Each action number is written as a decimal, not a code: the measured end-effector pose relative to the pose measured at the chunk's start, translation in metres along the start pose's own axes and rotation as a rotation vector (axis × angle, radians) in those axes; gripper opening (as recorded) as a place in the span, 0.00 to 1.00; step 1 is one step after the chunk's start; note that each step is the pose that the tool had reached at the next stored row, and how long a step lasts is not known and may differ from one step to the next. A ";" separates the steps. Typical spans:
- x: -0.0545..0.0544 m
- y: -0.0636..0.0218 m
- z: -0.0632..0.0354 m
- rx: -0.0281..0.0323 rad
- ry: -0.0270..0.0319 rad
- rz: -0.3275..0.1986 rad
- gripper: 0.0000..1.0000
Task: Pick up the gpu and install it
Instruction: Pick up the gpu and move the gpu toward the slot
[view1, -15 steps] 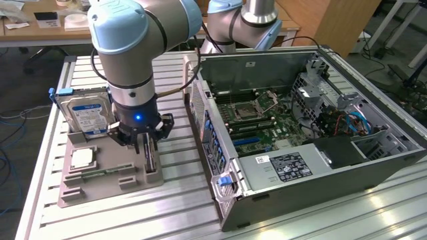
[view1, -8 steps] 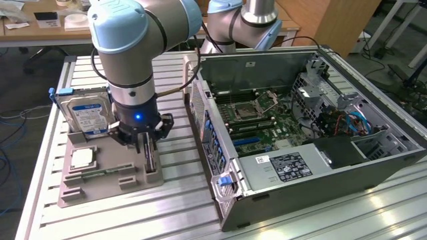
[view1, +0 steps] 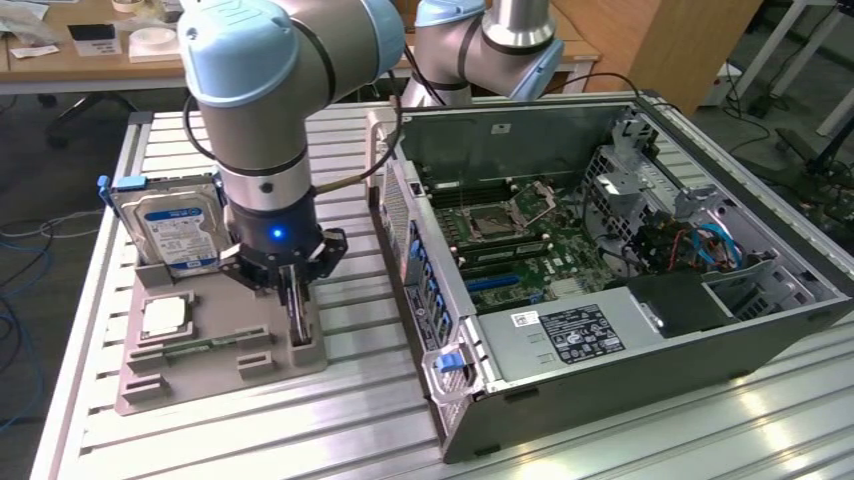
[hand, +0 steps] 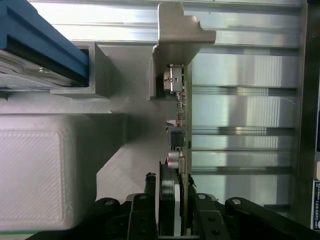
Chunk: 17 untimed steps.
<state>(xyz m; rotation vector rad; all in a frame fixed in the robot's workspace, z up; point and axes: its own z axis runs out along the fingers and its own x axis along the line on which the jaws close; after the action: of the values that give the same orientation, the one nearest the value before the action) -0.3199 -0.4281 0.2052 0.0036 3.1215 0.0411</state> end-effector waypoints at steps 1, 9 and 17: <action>0.000 0.0000 0.0001 0.0000 -0.0001 0.000 0.33; -0.002 0.0000 0.0002 0.0000 -0.0001 0.000 0.28; -0.002 0.0000 0.0002 0.0000 -0.0001 0.000 0.28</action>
<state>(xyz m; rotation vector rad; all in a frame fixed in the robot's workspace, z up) -0.3178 -0.4281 0.2051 0.0037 3.1214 0.0411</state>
